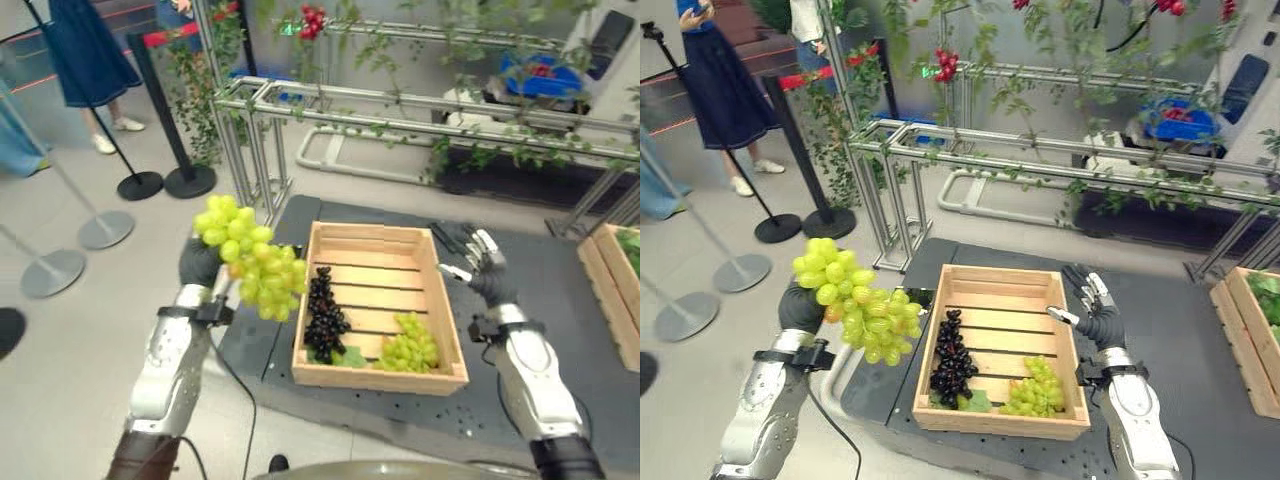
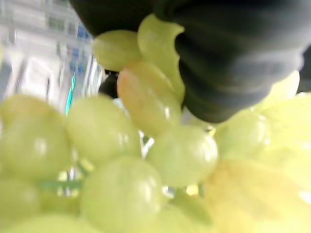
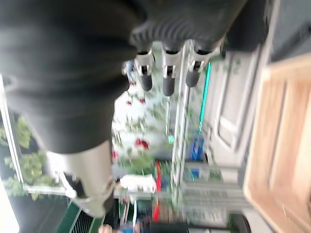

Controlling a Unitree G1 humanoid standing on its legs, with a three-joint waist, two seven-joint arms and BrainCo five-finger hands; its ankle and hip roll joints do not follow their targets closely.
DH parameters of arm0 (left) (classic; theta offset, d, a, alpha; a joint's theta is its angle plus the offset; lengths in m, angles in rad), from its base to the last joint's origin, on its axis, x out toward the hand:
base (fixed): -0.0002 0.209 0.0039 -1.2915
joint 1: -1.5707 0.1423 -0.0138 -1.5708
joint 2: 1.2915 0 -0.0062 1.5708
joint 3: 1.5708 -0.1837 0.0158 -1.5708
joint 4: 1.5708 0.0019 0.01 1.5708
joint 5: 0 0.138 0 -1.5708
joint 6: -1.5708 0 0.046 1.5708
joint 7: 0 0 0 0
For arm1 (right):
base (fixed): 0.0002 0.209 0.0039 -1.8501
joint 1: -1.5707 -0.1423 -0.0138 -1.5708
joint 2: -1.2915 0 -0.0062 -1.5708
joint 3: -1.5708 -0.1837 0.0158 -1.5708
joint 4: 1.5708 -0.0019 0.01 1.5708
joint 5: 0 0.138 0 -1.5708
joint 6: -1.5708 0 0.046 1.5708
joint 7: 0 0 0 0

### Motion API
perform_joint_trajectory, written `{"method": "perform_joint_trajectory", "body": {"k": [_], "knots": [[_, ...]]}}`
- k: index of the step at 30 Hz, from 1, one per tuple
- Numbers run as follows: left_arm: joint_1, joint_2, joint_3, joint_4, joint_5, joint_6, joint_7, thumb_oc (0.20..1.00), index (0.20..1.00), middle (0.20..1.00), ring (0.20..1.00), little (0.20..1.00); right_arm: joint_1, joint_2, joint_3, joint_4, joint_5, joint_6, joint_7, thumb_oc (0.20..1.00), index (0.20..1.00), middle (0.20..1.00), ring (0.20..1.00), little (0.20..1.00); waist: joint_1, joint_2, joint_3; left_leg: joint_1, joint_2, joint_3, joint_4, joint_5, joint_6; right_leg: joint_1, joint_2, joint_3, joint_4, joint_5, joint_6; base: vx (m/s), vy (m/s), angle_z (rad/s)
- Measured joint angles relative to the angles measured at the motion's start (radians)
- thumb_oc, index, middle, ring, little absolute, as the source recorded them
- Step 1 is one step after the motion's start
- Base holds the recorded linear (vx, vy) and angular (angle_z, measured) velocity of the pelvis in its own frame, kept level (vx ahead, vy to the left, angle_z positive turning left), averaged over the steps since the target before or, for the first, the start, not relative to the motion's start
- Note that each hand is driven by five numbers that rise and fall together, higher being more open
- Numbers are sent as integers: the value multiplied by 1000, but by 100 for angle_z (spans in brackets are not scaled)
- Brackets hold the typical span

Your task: Pick up the fruits from the basket on one side to the basket on the other side

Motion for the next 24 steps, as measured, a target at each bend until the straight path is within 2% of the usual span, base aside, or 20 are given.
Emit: {"method": "perform_joint_trajectory", "body": {"k": [1, 2, 3, 4, 5, 6, 7, 9, 10, 12, 14, 15, 16, 17, 18, 19, 20, 21, 23, 24], "knots": [[-14, -9, 7, 11, 7, -3, 12, 200, 200, 200, 200, 200, 8, 6, 5, -1, -1, -2, -1, 1000, 1000, 1000, 1000, 1000, 14, 3, 12, -22, -25, -74, 22, -4, 8, -9, -6, 55, 93, -45, 4, -63, -29, 141], [-35, -24, 1, 21, 12, -2, 19, 200, 200, 200, 200, 200, 27, 5, 5, -1, -2, -3, -1, 1000, 1000, 1000, 1000, 1000, -20, 16, 18, -37, -9, -161, 42, -6, 16, -13, 46, 164, 148, -92, -8, -53, -62, 216], [-37, -4, 2, 6, 21, -18, 24, 200, 200, 200, 200, 200, 40, 9, 16, -3, -3, -1, 2, 1000, 1000, 1000, 1000, 1000, -19, 24, 22, -70, -3, -231, 45, 21, 7, -26, 152, 310, 158, -141, -4, -23, -58, 196], [-45, -1, 7, 10, 29, -22, 26, 200, 200, 200, 200, 200, 36, 10, 14, -10, -3, -2, 1, 1000, 1000, 1000, 1000, 1000, -11, 28, 25, -100, 0, -289, 66, 20, -5, -33, 216, 398, 141, -163, -27, -5, -78, 176], [-58, 0, 5, 14, 35, -20, 30, 200, 200, 200, 200, 200, 45, 11, 5, -25, -3, -3, 0, 1000, 1000, 1000, 1000, 1000, -29, 18, 19, -126, -18, -351, 85, 25, -16, -15, 246, 417, 64, -150, -49, -65, -179, 189], [-51, -6, -1, 18, 40, -21, 33, 200, 200, 200, 200, 200, 40, -4, -5, -30, -2, -6, 1, 1000, 1000, 1000, 1000, 1000, -22, 20, 20, -138, -63, -375, 75, 43, -11, 25, 246, 360, 5, -118, -144, -93, -175, 195], [-44, -9, -3, 19, 42, -21, 32, 200, 200, 200, 200, 200, 39, -9, -9, -28, -2, -6, -2, 1000, 1000, 1000, 1000, 1000, -16, 28, 19, -144, -66, -382, 64, 43, 1, 33, 253, 340, 8, -129, -147, -234, -243, 204], [-19, -7, 13, 6, 57, -24, 39, 200, 200, 200, 200, 200, 25, -13, -4, -25, 1, -5, 0, 1000, 1000, 1000, 1000, 1000, 39, 48, 14, -152, -52, -398, 58, 57, -14, 35, 255, 256, 16, -155, -153, -214, -176, 125], [-3, -4, 28, 2, 64, -25, 42, 200, 200, 200, 200, 200, -1, -17, 4, -25, 15, -6, -3, 1000, 1000, 1000, 1000, 1000, 77, 59, 18, -165, -54, -431, 56, 90, -52, 46, 268, 212, 18, -156, -162, -125, -116, 102], [8, -7, 35, -1, 72, -24, 52, 200, 200, 200, 200, 200, -22, -14, 9, -19, 20, -6, -1, 1000, 1000, 1000, 1000, 1000, 72, 56, 20, -179, -51, -433, 66, 86, -47, 51, 265, 186, 7, -166, -175, -157, -75, 104], [18, 0, 38, 1, 76, -24, 57, 200, 200, 200, 200, 200, -63, -17, 26, -26, 41, -8, -2, 1000, 1000, 1000, 1000, 1000, 106, 57, 22, -199, -52, -458, 76, 86, -62, 47, 277, 160, 17, -187, -184, -357, 5, 81], [23, -2, 34, 3, 77, -25, 59, 200, 200, 200, 200, 200, -71, -16, 30, -25, 43, -9, -2, 1000, 1000, 1000, 1000, 1000, 129, 69, 20, -216, -59, -457, 78, 117, -78, 61, 298, 138, 32, -186, -187, -522, 54, 163], [7, -17, 18, 11, 78, -23, 59, 200, 200, 200, 200, 200, -72, -31, 25, -39, 56, -11, -10, 1000, 1000, 1000, 1000, 1000, 61, 64, 21, -239, -79, -397, 66, 182, -81, 80, 279, 75, 0, -186, -197, -290, 51, 183], [9, -7, 3, 5, 78, -26, 62, 200, 200, 200, 200, 200, -89, -43, 28, -57, 56, -13, -20, 1000, 1000, 1000, 1000, 1000, 68, 90, 28, -240, -42, -247, -2, 155, 22, 85, 293, 22, 12, -184, -202, -289, 46, 186], [6, 6, 5, 3, 78, -24, 62, 200, 200, 200, 200, 200, -99, -28, 29, -61, 56, -14, -29, 1000, 1000, 1000, 1000, 1000, 70, 56, 35, -250, -22, -100, 16, 61, -23, 78, 264, 13, -2, -179, -212, -225, 40, 106], [-4, 31, 2, 7, 77, -25, 65, 200, 200, 200, 200, 200, -128, -15, 39, -63, 56, -17, -34, 1000, 1000, 1000, 1000, 1000, 86, 6, 54, -298, -23, -23, 123, 52, -20, 69, 215, -7, -8, -175, -215, -159, 30, 64], [-3, 36, 1, 8, 77, -24, 63, 200, 200, 200, 200, 200, -135, -15, 42, -69, 56, -17, -34, 1000, 1000, 1000, 1000, 1000, 94, -3, 57, -315, -23, -17, 188, 45, -29, 70, 198, -28, -13, -171, -212, -247, 41, 95], [-2, 31, -2, 9, 78, -24, 60, 200, 200, 200, 200, 200, -126, -16, 40, -94, 56, -18, -38, 1000, 1000, 1000, 1000, 1000, 84, -7, 60, -328, -19, -22, 297, 24, -57, 94, 180, -68, -29, -165, -202, -109, 20, 88], [-2, 25, -3, 5, 77, -26, 57, 200, 200, 200, 200, 200, -123, -17, 46, -97, 56, -24, -42, 1000, 1000, 1000, 1000, 1000, 80, -1, 57, -305, -15, -25, 366, -5, -47, 123, 162, -120, -34, -169, -191, -48, 19, 105], [-5, 24, -7, -8, 77, -31, 55, 200, 200, 200, 200, 200, -115, -21, 47, -104, 57, -26, -43, 1000, 1000, 1000, 1000, 1000, 63, 17, 41, -260, -10, -27, 382, -16, -30, 137, 164, -153, -29, -174, -181, -22, 89, 106]]}}
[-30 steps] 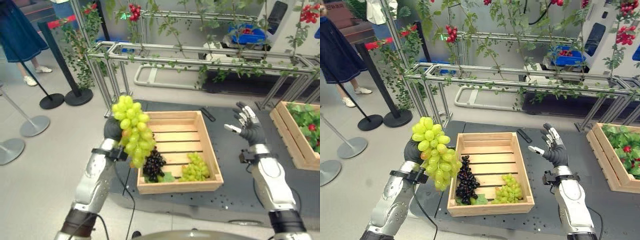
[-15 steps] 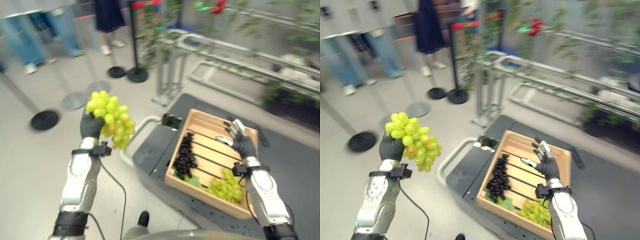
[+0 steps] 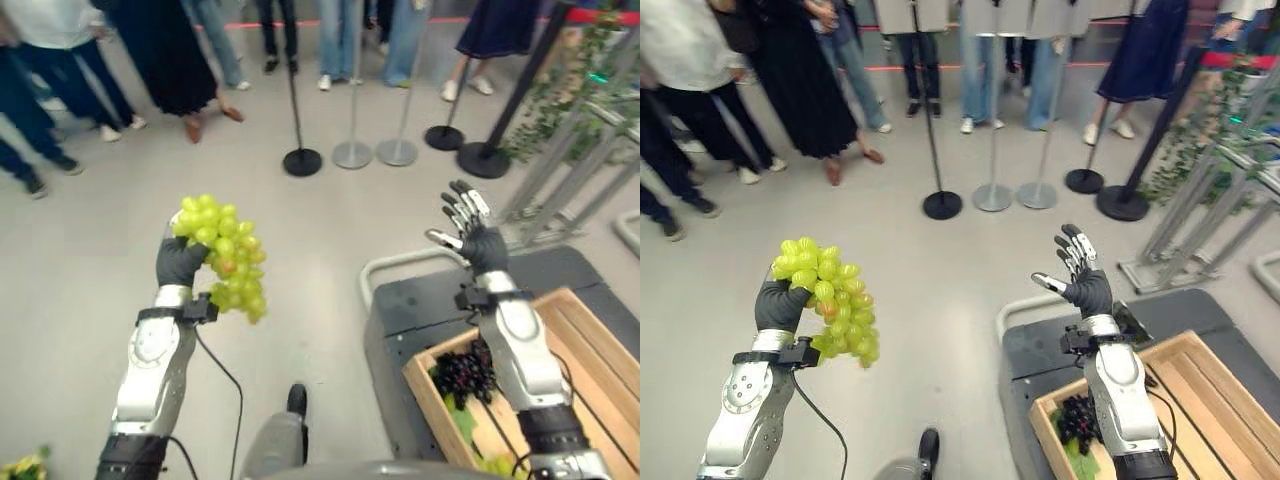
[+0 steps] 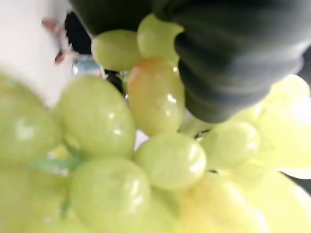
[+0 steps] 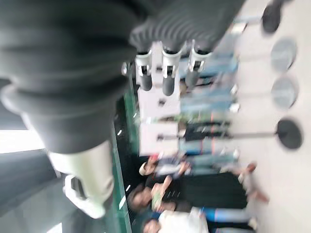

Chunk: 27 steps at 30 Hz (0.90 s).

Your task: Pick up the fruits from the basket on one side to the basket on the other side

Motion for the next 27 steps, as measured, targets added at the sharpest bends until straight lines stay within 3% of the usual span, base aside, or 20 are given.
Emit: {"method": "perform_joint_trajectory", "body": {"k": [1, 2, 3, 4, 7, 8, 9, 10, 11, 12, 13, 16, 20, 21, 22, 23, 24, 25, 26, 27], "knots": [[-8, 4, -3, -1, 0, -2, -1, 200, 200, 200, 200, 200, -1, -1, -2, -2, 0, -2, -1, 1000, 1000, 1000, 1000, 1000, 6, 8, -2, 15, 2, 15, -8, -10, 23, -1, 0, -16, 9, -10, 15, -52, 250, 141], [-39, 2, -26, 2, 0, -1, 0, 200, 200, 200, 200, 200, 6, -9, -8, -6, 1, -1, -10, 1000, 1000, 1000, 1000, 1000, -11, 17, -7, 31, 28, 114, -79, -45, 140, 6, -5, -105, 22, -15, 25, -53, 217, 130], [-57, 1, -38, 2, 0, -2, 0, 200, 200, 200, 200, 200, 8, -10, -9, -8, 1, -1, -14, 1000, 1000, 1000, 1000, 1000, -26, 21, -8, 33, 52, 210, -100, -89, 171, 15, -4, -145, 25, -16, 26, -42, 229, 158], [-70, 0, -43, 4, 0, -2, -3, 200, 200, 200, 200, 200, 8, 4, -2, -14, 1, -1, -21, 1000, 1000, 1000, 1000, 1000, -40, 3, -14, 34, 104, 313, -69, -114, 149, 17, -24, -181, 46, -22, 31, -3, 230, 132], [-70, 2, -46, 11, -1, -6, 1, 200, 200, 200, 200, 200, 11, 3, 3, -37, 1, -9, -31, 1000, 1000, 1000, 1000, 1000, -61, -7, -28, 35, 219, 464, -15, -132, 107, 45, -61, -261, 65, -24, 64, 26, 210, 111], [-66, -8, -62, 13, -1, -6, 1, 200, 200, 200, 200, 200, 19, -21, 0, -49, 0, -13, -37, 1000, 1000, 1000, 1000, 1000, -100, 37, -46, 30, 244, 459, -69, -16, 142, 59, -64, -258, 124, -24, 64, 119, 364, 202], [-71, -1, -96, 17, -1, -2, -3, 200, 200, 200, 200, 200, 40, -11, -18, -48, 1, -19, -50, 1000, 1000, 1000, 1000, 1000, -114, 32, -52, 47, 200, 440, -99, 16, 158, 48, -117, -246, 217, -7, 48, 103, 302, 211], [-61, 3, -100, 8, -2, -4, -3, 200, 200, 200, 200, 200, 37, -17, -16, -48, -2, -19, -47, 1000, 1000, 1000, 1000, 1000, -115, 58, -61, 53, 183, 406, -151, 29, 150, 20, -129, -226, 248, -21, 64, 130, 346, 139], [-59, 5, -96, 6, -2, -8, -3, 200, 200, 200, 200, 200, 27, -18, -5, -48, -3, -20, -46, 1000, 1000, 1000, 1000, 1000, -90, 69, -71, 52, 172, 381, -191, 37, 139, -2, -116, -209, 195, -26, 79, 102, 268, 84], [-69, 25, -65, 8, -2, -14, -1, 200, 200, 200, 200, 200, -18, -14, 17, -40, -6, -20, -40, 1000, 1000, 1000, 1000, 1000, -52, 56, -73, 39, 140, 357, -225, 58, 104, -28, -108, -179, 47, 24, 102, 131, 356, 98], [-81, 52, -49, 15, -1, -12, 1, 200, 200, 200, 200, 200, -38, -1, 27, -30, -9, -21, -38, 1000, 1000, 1000, 1000, 1000, -48, 23, -76, 22, 93, 325, -226, 57, 79, -28, -143, -175, -7, 98, 154, 99, 328, 114], [-69, 55, -33, 15, 0, -12, 15, 200, 200, 200, 200, 200, -51, 18, 48, -2, -13, -19, -37, 1000, 1000, 1000, 1000, 1000, 29, 6, -74, 17, 51, 294, -214, 32, 87, -12, -182, -182, 15, 84, 173, 153, 363, 72], [-74, 51, -34, 16, 11, -14, 26, 200, 200, 200, 200, 200, -72, 45, 58, 20, -28, -17, -37, 1000, 1000, 1000, 1000, 1000, 31, 4, -69, 37, -17, 258, -178, -18, 132, 9, -283, -205, 194, 77, 163, 256, 404, 59], [-75, 50, -35, 16, 15, -15, 27, 200, 200, 200, 200, 200, -70, 45, 57, 19, -31, -17, -37, 1000, 1000, 1000, 1000, 1000, 18, 4, -70, 50, -45, 252, -181, -25, 140, 6, -305, -197, 245, 88, 149, 146, 287, 81], [-84, 52, -45, 17, 25, -18, 31, 200, 200, 200, 200, 200, -67, 42, 55, 16, -41, -17, -38, 1000, 1000, 1000, 1000, 1000, -9, 6, -69, 66, -64, 212, -190, -33, 162, -21, -334, -136, 342, 95, 119, 123, 178, 79], [-101, 49, -53, 24, 31, -19, 32, 200, 200, 200, 200, 200, -60, 35, 50, 10, -47, -18, -37, 1000, 1000, 1000, 1000, 1000, -17, 10, -66, 72, -76, 172, -210, -29, 172, -53, -320, -63, 395, 68, 109, 203, 231, 131], [-141, 45, -82, 34, 32, -20, 40, 200, 200, 200, 200, 200, -36, 18, 46, -3, -50, -18, -35, 1000, 1000, 1000, 1000, 1000, -64, 22, -60, 74, -84, 101, -241, -12, 188, -123, -214, 103, 410, 26, 132, 279, 175, 116], [-158, 42, -93, 41, 32, -23, 42, 200, 200, 200, 200, 200, -33, 12, 46, -3, -51, -18, -32, 1000, 1000, 1000, 1000, 1000, -69, 35, -50, 75, -79, 73, -251, -5, 189, -158, -155, 195, 402, -5, 151, 260, 93, 139], [-173, 43, -113, 54, 36, -22, 38, 200, 200, 200, 200, 200, -27, 11, 43, 0, -50, -15, -26, 1000, 1000, 1000, 1000, 1000, -76, 52, -35, 104, -85, 31, -284, 6, 193, -231, -87, 240, 386, -28, 127, 186, 32, 70], [-170, 39, -115, 54, 40, -21, 37, 200, 200, 200, 200, 200, -23, 10, 42, -1, -50, -15, -25, 1000, 1000, 1000, 1000, 1000, -82, 58, -29, 122, -88, 24, -296, 5, 194, -265, -74, 242, 380, -33, 119, 153, -27, 98]]}}
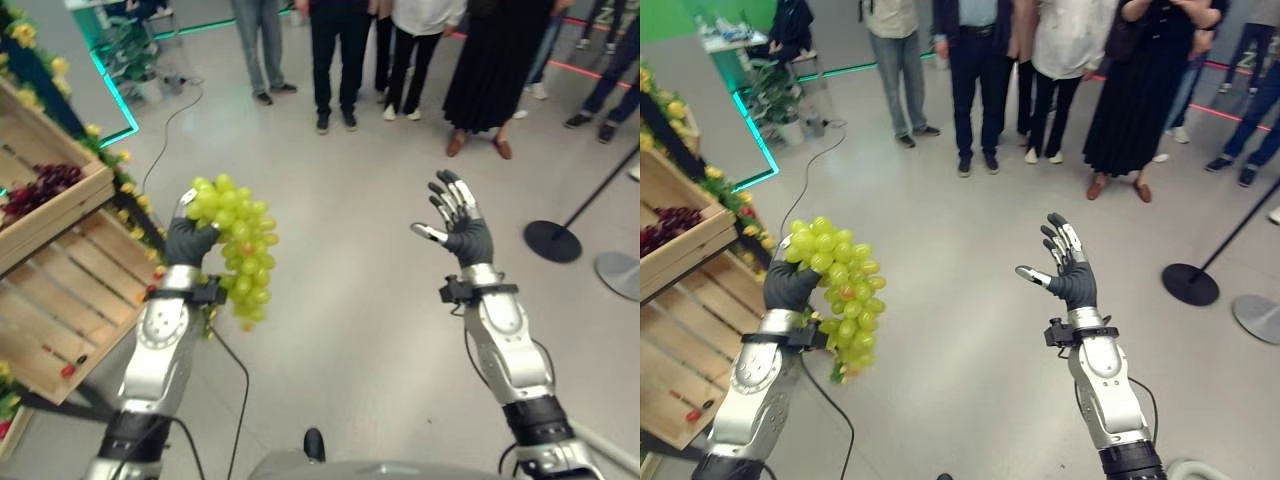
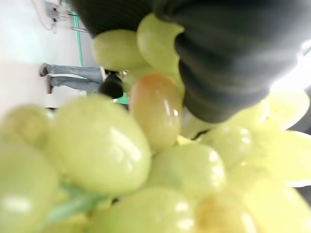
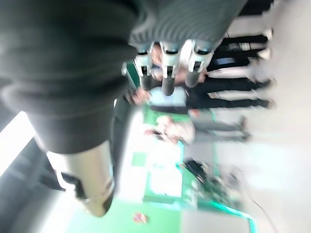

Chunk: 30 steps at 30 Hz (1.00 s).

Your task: Pick up the fruits from the basket on one side to the basket on the other side

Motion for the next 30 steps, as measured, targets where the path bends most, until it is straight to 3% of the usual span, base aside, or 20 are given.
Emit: {"method": "perform_joint_trajectory", "body": {"k": [1, 3, 4, 5, 7, 8, 9, 10, 11, 13, 17, 23, 24, 25, 26, 27, 28, 30], "knots": [[6, -2, -4, 0, 1, 2, -14, 200, 200, 200, 200, 200, 26, 2, -13, -4, 0, -1, 5, 1000, 1000, 1000, 1000, 1000, -16, 18, 9, 25, -8, -31, -18, 14, -6, -14, 10, -31, -80, 11, -15, 224, -81, 94], [7, -3, 3, -3, 1, 1, -21, 200, 200, 200, 200, 200, 58, -3, -29, -4, 1, 0, 8, 1000, 1000, 1000, 1000, 1000, -34, 13, 11, 62, -37, -92, -31, -5, -3, -60, -8, -27, -154, 34, 3, 213, -72, 100], [4, -7, 7, -2, 0, -1, -24, 200, 200, 200, 200, 200, 66, -8, -38, -4, 1, -1, 8, 1000, 1000, 1000, 1000, 1000, -45, 24, 16, 64, -34, -142, -23, -5, -4, -92, 22, 85, -201, 64, 23, 138, -70, 122], [0, -4, 5, -2, 0, 0, -29, 200, 200, 200, 200, 200, 71, -8, -45, -4, 1, 0, 7, 1000, 1000, 1000, 1000, 1000, -68, 25, 21, 67, -37, -194, -27, 2, -16, -105, 37, 125, -260, 101, 35, 151, -73, 125], [1, -6, 2, 3, 0, 1, -35, 200, 200, 200, 200, 200, 68, -8, -51, -4, 1, 0, 9, 1000, 1000, 1000, 1000, 1000, -58, 16, 22, 87, -43, -237, -36, -5, -25, -117, 40, 132, -318, 157, 31, 102, -70, 93], [3, -8, 0, 5, 0, 1, -39, 200, 200, 200, 200, 200, 70, -6, -62, -3, 1, 0, 11, 1000, 1000, 1000, 1000, 1000, -63, 9, 20, 104, -47, -276, -35, -8, -32, -91, 38, 131, -395, 227, 28, 124, -108, 86], [4, -6, 0, 5, 0, 1, -41, 200, 200, 200, 200, 200, 70, -5, -67, -2, 0, 0, 14, 1000, 1000, 1000, 1000, 1000, -62, 1, 21, 116, -51, -292, -35, -13, -40, -74, 37, 132, -427, 256, 29, 145, -124, 124], [7, 0, 1, 5, 0, 1, -42, 200, 200, 200, 200, 200, 73, -5, -71, 0, 0, -1, 19, 1000, 1000, 1000, 1000, 1000, -62, -19, 14, 131, -63, -290, -39, -26, -58, -32, 27, 132, -476, 317, 21, 211, -201, 125], [10, -11, -2, 4, 1, 1, -45, 200, 200, 200, 200, 200, 77, -9, -79, 7, 0, 0, 21, 1000, 1000, 1000, 1000, 1000, -69, -19, 11, 150, -55, -276, -44, -39, -73, 3, 38, 126, -492, 383, -39, 167, -156, 108], [33, -11, 4, -19, 1, 0, -53, 200, 200, 200, 200, 200, 68, -8, -79, 7, 0, 0, 26, 1000, 1000, 1000, 1000, 1000, -37, -7, 9, 162, -15, -228, -48, -58, -100, 33, 74, 122, -517, 371, -58, 132, -152, 37], [63, -16, 10, -27, 1, 0, -58, 200, 200, 200, 200, 200, 36, -11, -65, 11, 1, 0, 31, 1000, 1000, 1000, 1000, 1000, -28, -11, 9, 164, 39, -213, -39, -78, -130, 97, 124, 61, -550, 340, -97, 85, -259, 39], [86, -41, 28, -31, 0, 1, -56, 200, 200, 200, 200, 200, 43, -17, -59, 11, 3, 1, 45, 1000, 1000, 1000, 1000, 1000, -24, -21, 7, 120, 56, -320, 5, -76, -174, 143, 140, -72, -560, 302, -118, -16, -184, 86], [66, -45, 30, -31, 0, 3, -55, 200, 200, 200, 200, 200, 45, -20, -67, 3, 5, 0, 40, 1000, 1000, 1000, 1000, 1000, -35, -36, 10, 67, 44, -257, 33, -51, -232, 139, 113, -135, -562, 298, -124, -117, -29, 149], [59, -46, 32, -34, 0, 2, -54, 200, 200, 200, 200, 200, 43, -30, -67, -5, 5, 0, 39, 1000, 1000, 1000, 1000, 1000, -39, -39, 13, 41, 50, -184, 37, -78, -239, 137, 98, -178, -562, 300, -133, -86, -42, 161], [50, -44, 41, -42, -1, 1, -52, 200, 200, 200, 200, 200, 39, -38, -65, -21, 4, 0, 35, 1000, 1000, 1000, 1000, 1000, -47, -43, 15, 2, 106, 36, 96, -93, -223, 125, 79, -231, -557, 290, -139, -52, -43, 148], [38, -42, 42, -42, -2, 1, -44, 200, 200, 200, 200, 200, 37, -35, -61, -37, 1, -1, 21, 1000, 1000, 1000, 1000, 1000, -47, -47, 14, -5, 217, 324, 135, -95, -225, 139, 71, -296, -569, 282, -145, 76, -23, 158], [32, -43, 40, -42, -2, 0, -41, 200, 200, 200, 200, 200, 35, -35, -62, -43, 1, -4, 15, 1000, 1000, 1000, 1000, 1000, -63, -46, 13, -3, 256, 366, 147, -94, -227, 143, 71, -315, -571, 273, -130, 126, 29, 114], [48, -27, 39, -41, -1, 0, -41, 200, 200, 200, 200, 200, 37, -21, -68, -39, 0, -5, 8, 1000, 1000, 1000, 1000, 1000, -45, -42, 11, 25, 300, 331, 123, -92, -234, 146, 63, -304, -551, 266, -103, 88, 36, 75]]}}
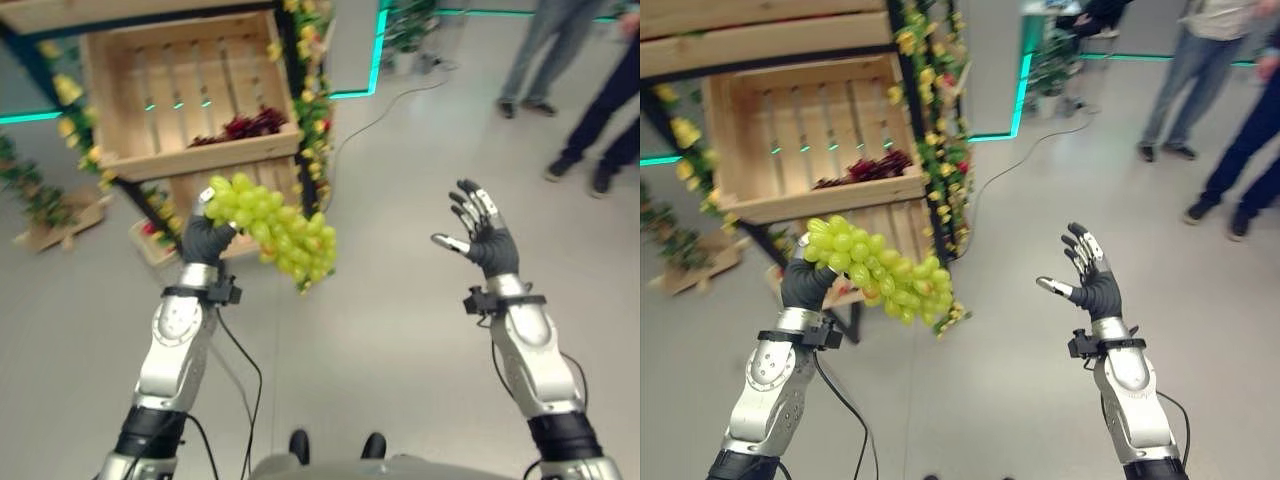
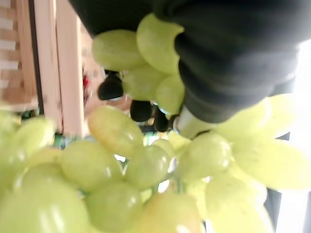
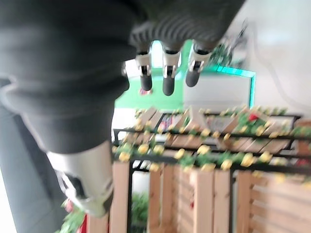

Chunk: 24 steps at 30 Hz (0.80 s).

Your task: Pick up the fruits from the basket on one side to the basket on the other side

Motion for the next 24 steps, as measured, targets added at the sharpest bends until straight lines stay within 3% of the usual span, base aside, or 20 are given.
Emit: {"method": "perform_joint_trajectory", "body": {"k": [1, 3, 4, 7, 9, 14, 19, 23, 24], "knots": [[1, -2, -3, 0, 0, 0, 1, 200, 200, 200, 200, 200, 12, 2, -10, 0, 0, -1, -2, 1000, 1000, 1000, 1000, 1000, -10, 6, -2, 12, -2, -25, -25, 3, 3, 2, 0, 0, 11, 5, 6, -14, 70, 70], [14, -8, -3, -3, 1, 0, 4, 200, 200, 200, 200, 200, 21, -2, -15, 12, 0, 0, -4, 1000, 1000, 1000, 1000, 1000, -1, 58, -13, 70, -15, -67, -111, 51, 23, -15, 0, 11, 57, -7, 35, 47, 96, 28], [16, -8, -3, -3, 1, 1, 4, 200, 200, 200, 200, 200, 28, 0, -14, 13, 0, 0, -5, 1000, 1000, 1000, 1000, 1000, 8, 62, -15, 84, -19, -75, -129, 85, -25, -21, -9, 17, 75, -8, 41, 148, 61, 9], [32, -5, 2, -4, 1, 3, 5, 200, 200, 200, 200, 200, 67, 12, -12, 11, 0, 2, -2, 1000, 1000, 1000, 1000, 1000, 12, 23, -29, 81, -83, -88, -136, 74, 18, -26, -68, 50, 97, -6, 86, 35, 81, 26], [35, -3, 7, -4, 1, 3, 7, 200, 200, 200, 200, 200, 62, 13, -3, 11, 0, 2, -1, 1000, 1000, 1000, 1000, 1000, 18, 15, -34, 82, -107, -98, -133, 63, 31, -12, -90, 63, 88, -1, 106, 81, 78, 21], [65, -2, 8, -5, 1, 3, 6, 200, 200, 200, 200, 200, 50, 14, 3, 15, 0, 3, 0, 1000, 1000, 1000, 1000, 1000, 64, 15, -34, 101, -132, -104, -133, 49, 42, 28, -97, 86, 45, 17, 126, 31, 149, 8], [67, 0, 9, -6, 1, 2, 6, 200, 200, 200, 200, 200, 27, 12, 6, 17, -13, 3, -1, 1000, 1000, 1000, 1000, 1000, 64, 16, -35, 100, -147, -110, -135, 44, 48, 26, -111, 87, 53, 18, 132, 80, 203, 2], [64, 8, 7, -5, 2, 2, 6, 200, 200, 200, 200, 200, 22, 12, 5, 20, -24, 3, -1, 1000, 1000, 1000, 1000, 1000, 59, 16, -36, 91, -178, -116, -133, 40, 71, -21, -160, 93, 150, -17, 152, 68, 268, 5], [49, 13, 4, 2, 5, 2, 7, 200, 200, 200, 200, 200, 16, 8, 4, 22, -33, 3, -1, 1000, 1000, 1000, 1000, 1000, 54, 18, -34, 75, -196, -111, -115, 22, 96, -76, -205, 104, 257, -35, 160, 88, 314, 6]]}}
